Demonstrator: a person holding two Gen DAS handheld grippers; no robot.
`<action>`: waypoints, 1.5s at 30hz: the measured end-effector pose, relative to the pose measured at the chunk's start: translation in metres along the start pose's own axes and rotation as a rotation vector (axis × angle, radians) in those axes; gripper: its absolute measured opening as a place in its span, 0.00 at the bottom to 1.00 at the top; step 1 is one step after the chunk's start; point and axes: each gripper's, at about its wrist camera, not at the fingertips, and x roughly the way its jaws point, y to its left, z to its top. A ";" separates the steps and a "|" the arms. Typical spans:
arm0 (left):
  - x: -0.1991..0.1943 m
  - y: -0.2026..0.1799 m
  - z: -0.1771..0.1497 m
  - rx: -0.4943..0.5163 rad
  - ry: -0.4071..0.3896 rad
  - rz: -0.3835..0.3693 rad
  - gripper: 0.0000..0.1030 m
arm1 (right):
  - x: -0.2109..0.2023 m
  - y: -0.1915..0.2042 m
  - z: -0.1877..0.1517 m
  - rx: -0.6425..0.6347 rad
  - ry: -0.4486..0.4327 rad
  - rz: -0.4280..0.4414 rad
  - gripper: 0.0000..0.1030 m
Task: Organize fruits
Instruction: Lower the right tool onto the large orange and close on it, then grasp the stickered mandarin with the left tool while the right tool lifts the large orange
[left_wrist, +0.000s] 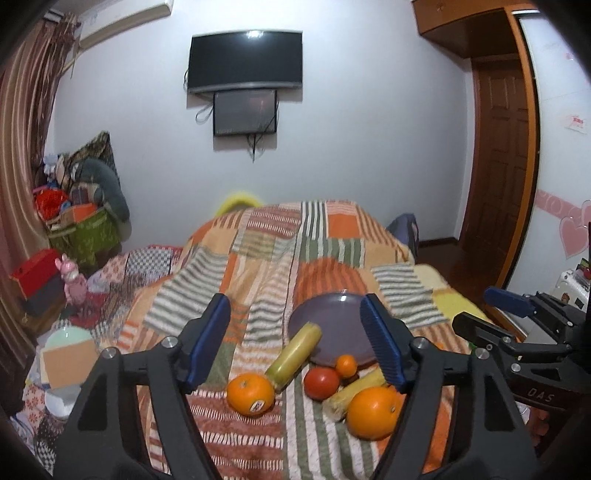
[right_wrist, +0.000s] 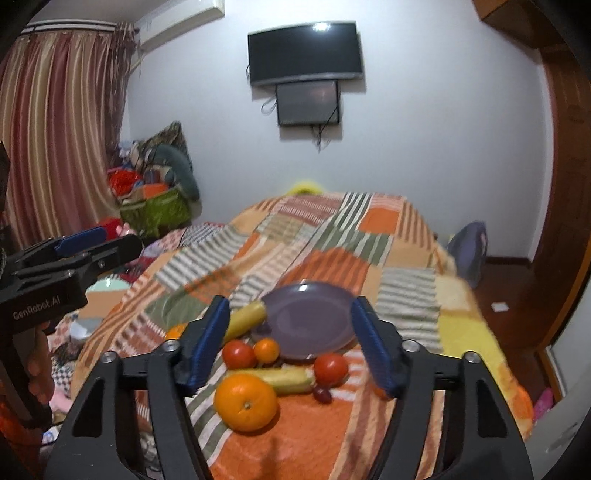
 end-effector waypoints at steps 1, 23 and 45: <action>0.003 0.002 -0.003 -0.007 0.014 0.000 0.67 | 0.006 0.000 -0.004 0.011 0.025 0.015 0.59; 0.060 0.062 -0.081 -0.096 0.313 -0.013 0.61 | 0.091 0.027 -0.062 0.034 0.430 0.118 0.70; 0.130 0.077 -0.103 -0.118 0.475 -0.064 0.65 | 0.099 0.014 -0.044 0.055 0.403 0.044 0.66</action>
